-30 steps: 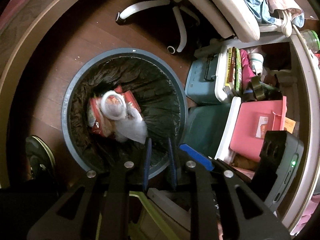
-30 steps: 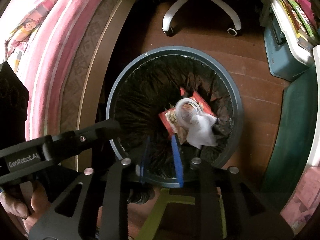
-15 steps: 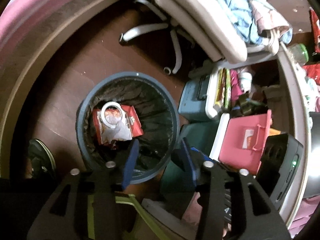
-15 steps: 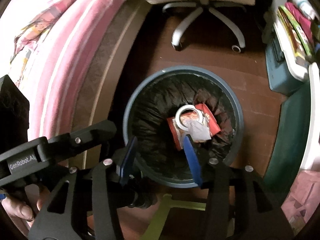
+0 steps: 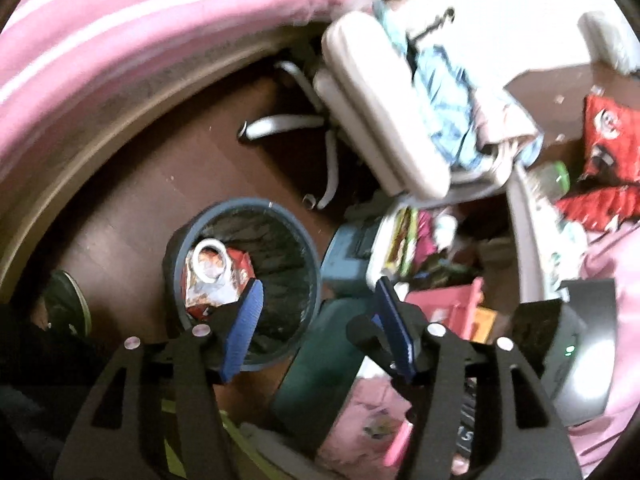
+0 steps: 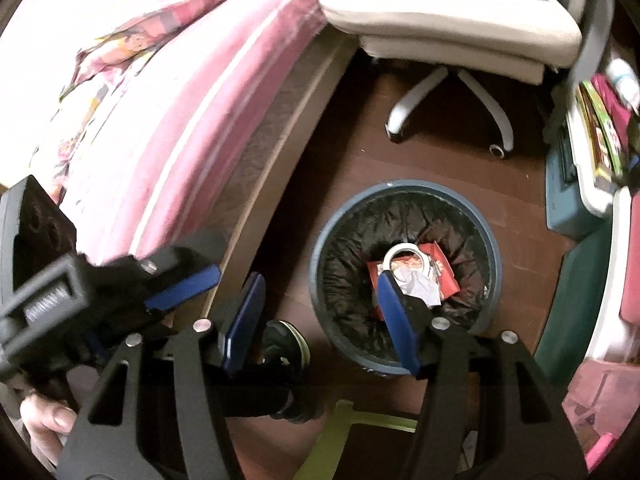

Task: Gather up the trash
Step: 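Move both open tools back over the white cloth and plastic cup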

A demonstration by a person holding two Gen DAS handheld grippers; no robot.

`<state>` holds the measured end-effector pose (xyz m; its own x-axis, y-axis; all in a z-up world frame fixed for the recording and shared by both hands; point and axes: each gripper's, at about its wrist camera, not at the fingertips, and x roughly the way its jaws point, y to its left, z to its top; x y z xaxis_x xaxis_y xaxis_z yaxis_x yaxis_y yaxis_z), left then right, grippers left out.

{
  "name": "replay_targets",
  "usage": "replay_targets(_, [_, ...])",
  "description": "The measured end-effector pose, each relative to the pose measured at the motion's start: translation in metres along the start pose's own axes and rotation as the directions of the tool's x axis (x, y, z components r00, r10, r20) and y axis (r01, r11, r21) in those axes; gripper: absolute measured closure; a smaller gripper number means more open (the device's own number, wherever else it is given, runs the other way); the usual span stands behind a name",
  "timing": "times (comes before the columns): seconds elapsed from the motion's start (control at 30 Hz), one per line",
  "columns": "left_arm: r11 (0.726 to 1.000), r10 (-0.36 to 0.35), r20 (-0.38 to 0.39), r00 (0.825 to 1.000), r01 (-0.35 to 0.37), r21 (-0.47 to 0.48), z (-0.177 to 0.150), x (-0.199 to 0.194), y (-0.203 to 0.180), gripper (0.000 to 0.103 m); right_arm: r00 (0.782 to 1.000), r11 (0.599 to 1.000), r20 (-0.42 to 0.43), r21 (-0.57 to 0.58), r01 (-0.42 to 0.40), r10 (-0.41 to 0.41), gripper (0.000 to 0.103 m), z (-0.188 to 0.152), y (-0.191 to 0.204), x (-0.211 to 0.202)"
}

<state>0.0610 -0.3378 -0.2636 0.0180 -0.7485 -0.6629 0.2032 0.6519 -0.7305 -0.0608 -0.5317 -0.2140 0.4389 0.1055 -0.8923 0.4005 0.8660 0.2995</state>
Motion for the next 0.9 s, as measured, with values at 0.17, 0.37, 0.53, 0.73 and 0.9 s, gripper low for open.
replay_targets(0.17, [0.999, -0.027, 0.095, 0.995, 0.029, -0.025, 0.007, -0.053, 0.008, 0.043, 0.999, 0.996, 0.030, -0.088, -0.024, 0.027, 0.044, 0.006, 0.038, -0.015])
replay_targets(0.37, [0.998, 0.024, 0.228, 0.973, -0.009, -0.065, 0.015, -0.124, 0.023, 0.035, 0.993, 0.971, 0.061, -0.225, -0.084, 0.100, 0.044, 0.016, 0.109, -0.030])
replay_targets(0.53, [0.991, 0.053, 0.323, 0.945, -0.009, -0.136, 0.016, -0.177, 0.050, 0.034, 0.984, 0.937, 0.058, -0.319, -0.140, 0.167, 0.044, 0.023, 0.166, -0.031])
replay_targets(0.73, [0.973, 0.121, 0.415, 0.902, -0.025, -0.231, 0.014, -0.233, 0.092, 0.034, 0.972, 0.888, 0.027, -0.414, -0.200, 0.232, 0.044, 0.029, 0.233, -0.023])
replay_targets(0.9, [0.951, 0.213, 0.457, 0.864, -0.076, -0.298, 0.019, -0.275, 0.128, 0.034, 0.965, 0.857, -0.009, -0.459, -0.236, 0.261, 0.044, 0.029, 0.286, -0.009])
